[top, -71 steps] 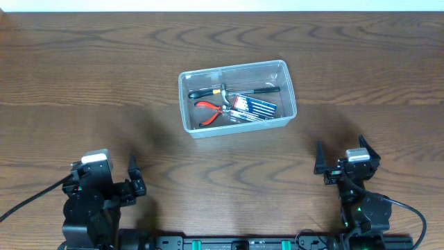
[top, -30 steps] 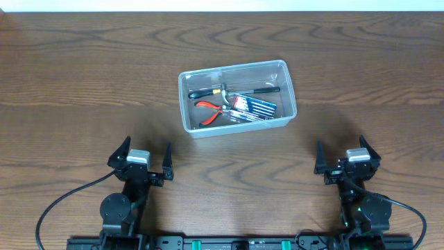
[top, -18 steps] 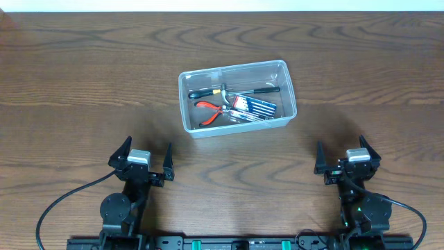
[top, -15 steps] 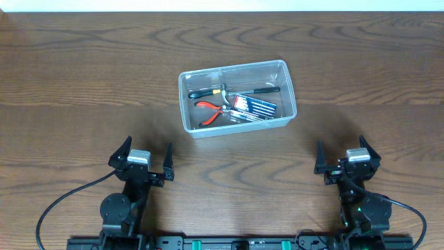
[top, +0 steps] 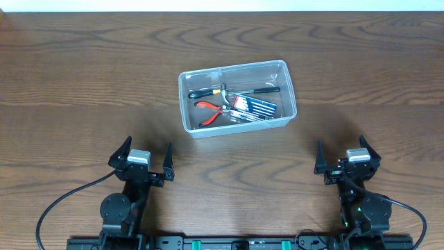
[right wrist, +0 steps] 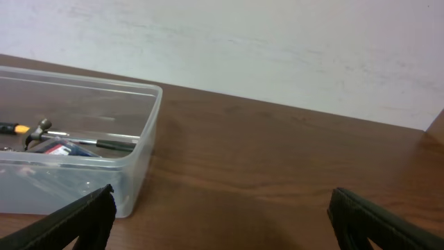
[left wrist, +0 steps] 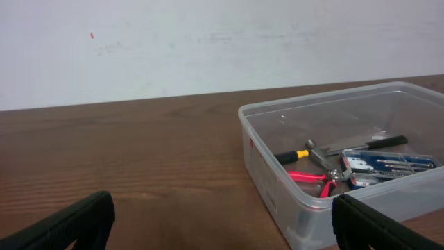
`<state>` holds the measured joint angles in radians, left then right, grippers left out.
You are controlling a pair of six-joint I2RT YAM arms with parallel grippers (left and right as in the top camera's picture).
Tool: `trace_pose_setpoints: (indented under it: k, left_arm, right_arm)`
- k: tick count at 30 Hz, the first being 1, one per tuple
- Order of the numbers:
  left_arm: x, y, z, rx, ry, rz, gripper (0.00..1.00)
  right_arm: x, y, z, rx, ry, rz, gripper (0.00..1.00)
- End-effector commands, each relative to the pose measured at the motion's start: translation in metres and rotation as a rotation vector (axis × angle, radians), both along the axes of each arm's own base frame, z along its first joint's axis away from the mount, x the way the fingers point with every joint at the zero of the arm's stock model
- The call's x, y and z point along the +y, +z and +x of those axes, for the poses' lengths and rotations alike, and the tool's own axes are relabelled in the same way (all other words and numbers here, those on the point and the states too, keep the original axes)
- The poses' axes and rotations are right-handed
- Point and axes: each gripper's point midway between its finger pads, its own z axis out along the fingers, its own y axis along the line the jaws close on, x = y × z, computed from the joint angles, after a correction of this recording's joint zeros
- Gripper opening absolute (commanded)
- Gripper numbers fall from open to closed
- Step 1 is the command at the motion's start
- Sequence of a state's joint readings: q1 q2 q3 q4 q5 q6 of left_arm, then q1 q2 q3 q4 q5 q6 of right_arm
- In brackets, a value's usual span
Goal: Pack container
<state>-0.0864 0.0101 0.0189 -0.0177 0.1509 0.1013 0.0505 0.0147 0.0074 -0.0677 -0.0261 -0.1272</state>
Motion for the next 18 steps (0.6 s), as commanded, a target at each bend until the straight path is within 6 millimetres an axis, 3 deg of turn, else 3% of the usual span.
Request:
trace_pose_setpoints:
  k: [1,18]
  left_arm:
    - [-0.0062,-0.0148,-0.0020,0.048,-0.034,-0.012,0.98]
    - [-0.0062,-0.0148,-0.0020,0.048,-0.034,-0.012,0.98]
  right_arm:
    - [-0.0008,0.0000,-0.0004,-0.001,-0.007,0.018,0.99]
    - [-0.0008,0.0000,-0.0004,-0.001,-0.007,0.018,0.99]
